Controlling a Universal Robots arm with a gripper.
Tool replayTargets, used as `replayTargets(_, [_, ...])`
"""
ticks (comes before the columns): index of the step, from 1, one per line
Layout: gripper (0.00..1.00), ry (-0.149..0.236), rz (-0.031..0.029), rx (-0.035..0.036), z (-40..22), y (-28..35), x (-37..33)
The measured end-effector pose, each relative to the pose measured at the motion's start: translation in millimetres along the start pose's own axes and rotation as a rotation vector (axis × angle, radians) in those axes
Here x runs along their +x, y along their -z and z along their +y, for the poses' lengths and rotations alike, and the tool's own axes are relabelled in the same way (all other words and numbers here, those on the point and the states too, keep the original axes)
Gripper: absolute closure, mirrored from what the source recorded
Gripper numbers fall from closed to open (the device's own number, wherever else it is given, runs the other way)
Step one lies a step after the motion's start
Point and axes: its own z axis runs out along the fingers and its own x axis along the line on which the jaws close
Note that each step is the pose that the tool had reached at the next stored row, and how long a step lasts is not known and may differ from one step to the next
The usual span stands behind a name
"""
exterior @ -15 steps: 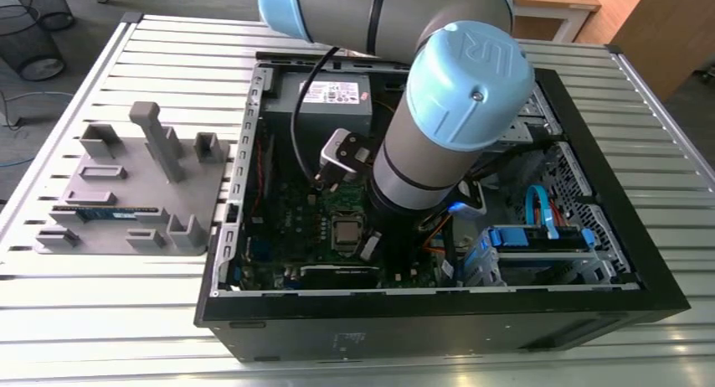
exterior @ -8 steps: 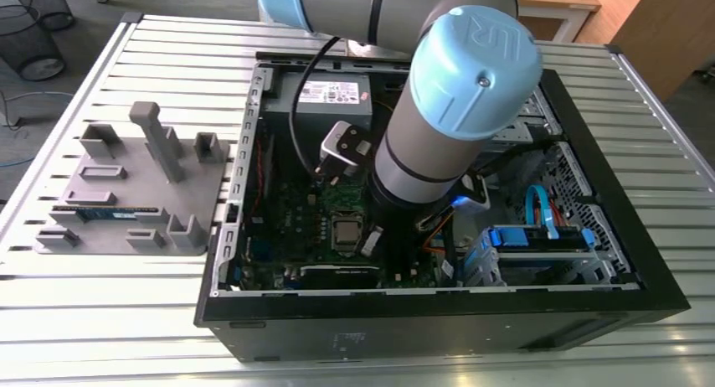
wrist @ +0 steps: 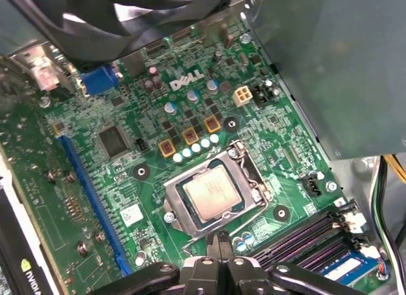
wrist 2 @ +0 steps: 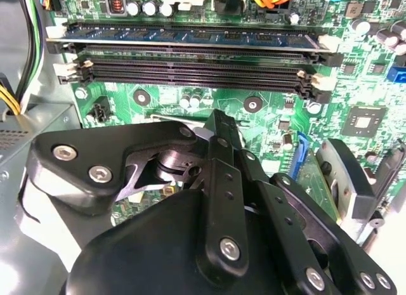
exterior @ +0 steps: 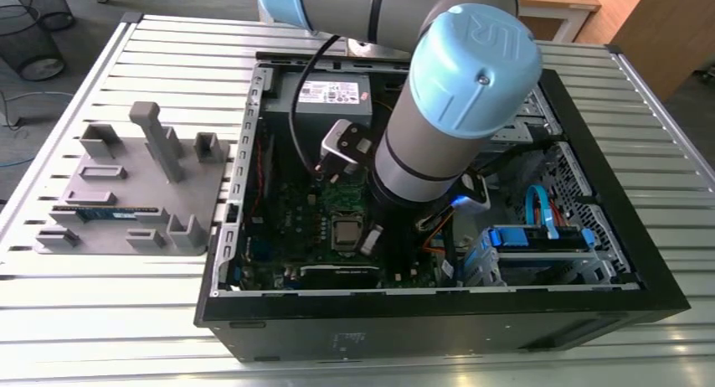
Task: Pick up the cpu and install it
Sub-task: 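Install the first cpu locking lever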
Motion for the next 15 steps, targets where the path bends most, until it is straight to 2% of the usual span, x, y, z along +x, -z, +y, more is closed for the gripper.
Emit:
replayTargets(6, [0.89,-0.043,-0.0063,0.0029,2.3,-0.5,-1.3])
replayTargets(13, [0.89,-0.062,-0.0103,0.0058,14.5,-2.4,0.3])
replayTargets(15, [0.89,-0.066,-0.0115,0.0067,16.4,-2.8,0.5])
